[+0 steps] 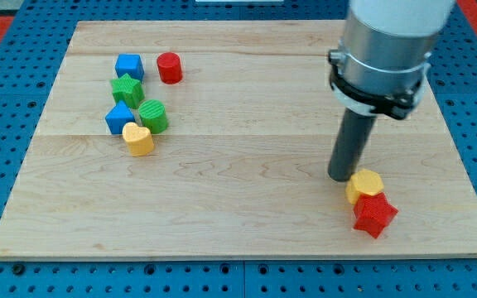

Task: Push the red circle into blue triangle along with move green circle diagonally towards yellow heart

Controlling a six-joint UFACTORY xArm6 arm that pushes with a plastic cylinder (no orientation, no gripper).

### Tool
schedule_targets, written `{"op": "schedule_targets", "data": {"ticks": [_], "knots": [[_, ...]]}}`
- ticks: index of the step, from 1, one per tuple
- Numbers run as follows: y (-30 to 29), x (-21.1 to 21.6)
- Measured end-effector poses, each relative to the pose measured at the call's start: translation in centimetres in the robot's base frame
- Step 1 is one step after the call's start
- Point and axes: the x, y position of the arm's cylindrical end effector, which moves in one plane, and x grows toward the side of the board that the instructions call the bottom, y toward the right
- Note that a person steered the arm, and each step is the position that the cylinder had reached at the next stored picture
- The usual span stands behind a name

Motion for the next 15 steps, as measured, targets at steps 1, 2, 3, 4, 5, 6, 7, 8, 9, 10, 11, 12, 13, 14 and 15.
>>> {"op": "schedule_targets", "data": {"ticks": [1,2,3,4,5,6,7,8,9,10,11,12,13,14,15], "knots": [[-0.5,0.0],[-0.5,0.0],[-0.2,0.0],[-0.4,-1.5],[-0.4,-8.4],[-6.2,-18.4],[-16.1,-24.5],[-24.0,-23.7],[-25.0,-20.7],[-26.1,-15.7],[-26.0,-10.6],[-24.2,-7.3],[-22.3,-2.5],[-19.3,0.0],[-22.4,0.4]]}}
